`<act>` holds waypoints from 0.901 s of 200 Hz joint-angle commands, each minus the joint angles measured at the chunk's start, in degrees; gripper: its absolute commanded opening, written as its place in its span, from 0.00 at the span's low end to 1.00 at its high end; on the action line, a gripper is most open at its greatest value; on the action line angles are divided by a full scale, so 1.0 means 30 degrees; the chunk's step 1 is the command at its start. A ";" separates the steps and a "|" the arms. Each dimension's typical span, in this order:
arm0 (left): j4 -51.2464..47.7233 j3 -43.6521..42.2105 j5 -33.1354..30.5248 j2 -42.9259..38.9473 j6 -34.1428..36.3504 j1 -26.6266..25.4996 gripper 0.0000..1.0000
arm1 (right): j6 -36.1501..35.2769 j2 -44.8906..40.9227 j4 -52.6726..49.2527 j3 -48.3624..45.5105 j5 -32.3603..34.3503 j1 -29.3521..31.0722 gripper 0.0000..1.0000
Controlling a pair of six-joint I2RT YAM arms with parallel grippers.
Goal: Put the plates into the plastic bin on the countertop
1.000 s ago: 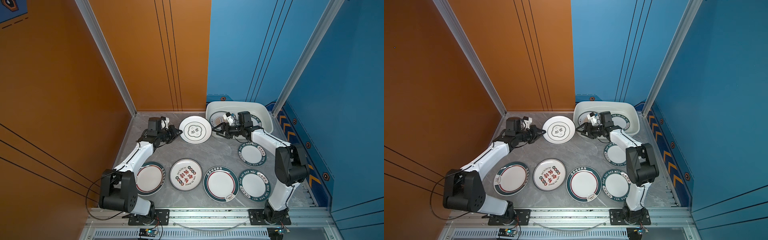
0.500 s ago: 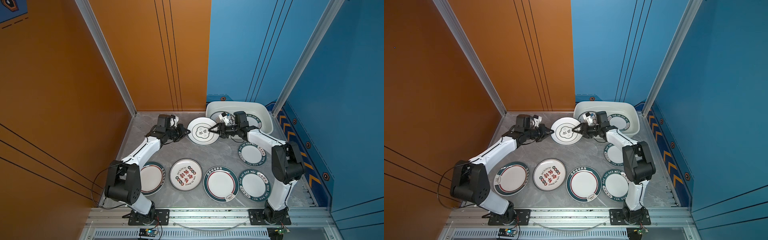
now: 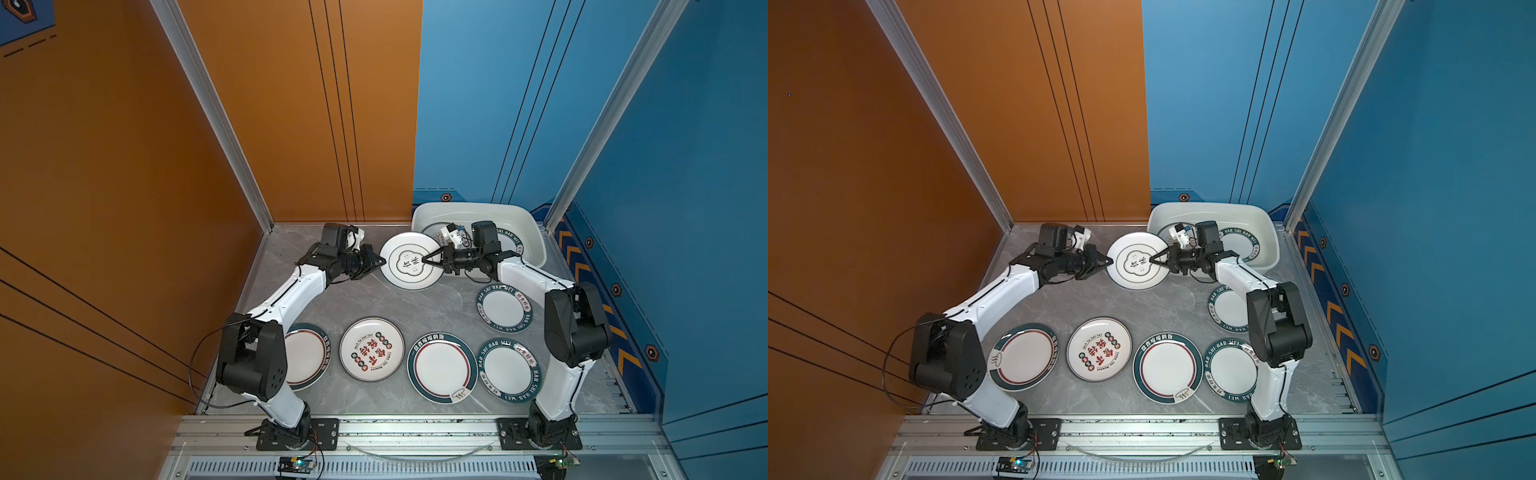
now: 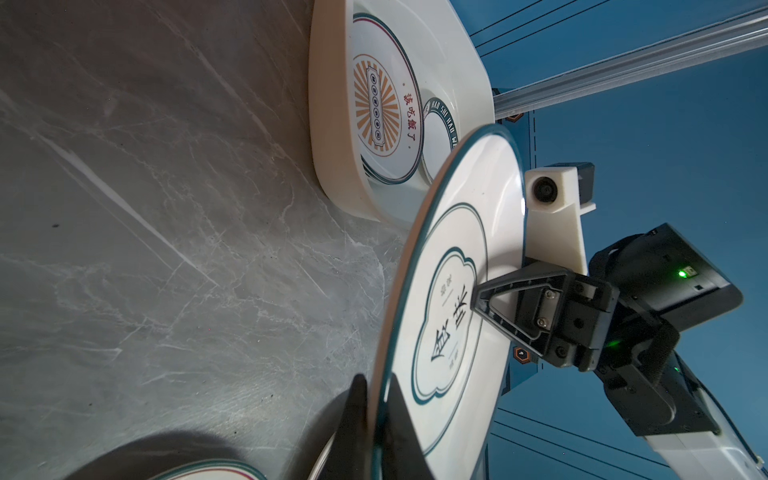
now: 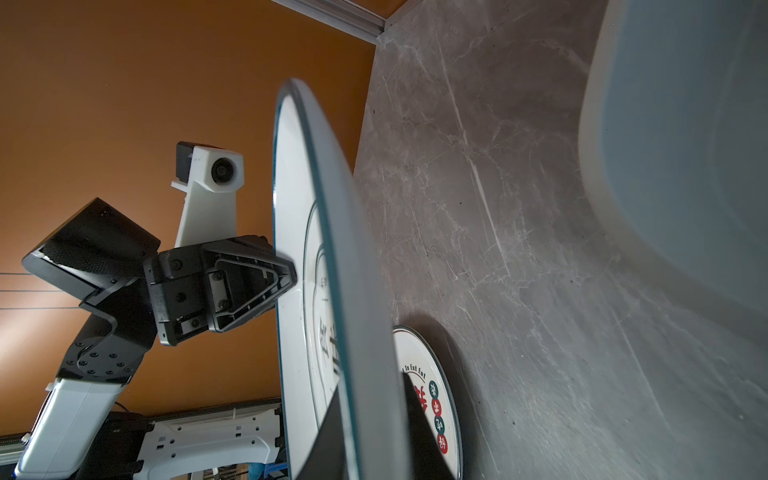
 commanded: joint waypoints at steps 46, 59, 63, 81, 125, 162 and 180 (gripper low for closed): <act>-0.1702 0.1055 -0.0765 -0.0176 0.1435 -0.0360 0.61 | -0.1289 0.0120 -0.1588 0.1669 0.1290 -0.0791 0.00; -0.1839 0.0920 -0.0952 -0.0413 0.1604 -0.0309 0.78 | -0.1465 0.0231 -0.2202 0.2292 0.1534 -0.1140 0.00; -0.1873 0.0862 -0.0989 -0.0478 0.1619 -0.0295 0.84 | -0.1499 0.0294 -0.2418 0.2465 0.1627 -0.1239 0.00; -0.1933 0.0556 -0.1289 -0.0880 0.1758 -0.0150 0.98 | -0.1501 0.0583 -0.3082 0.3313 0.1994 -0.1815 0.00; -0.2108 -0.0607 -0.2712 -0.2478 0.2087 0.0512 0.98 | -0.1801 0.1293 -0.5011 0.5385 0.4168 -0.3414 0.00; -0.2194 -0.2053 -0.3342 -0.4249 0.2378 0.1715 0.98 | -0.2407 0.2595 -0.7409 0.7474 0.6545 -0.4438 0.00; -0.2424 -0.2649 -0.2990 -0.4830 0.2642 0.2343 0.98 | -0.2408 0.3306 -0.7838 0.8350 0.7060 -0.4754 0.00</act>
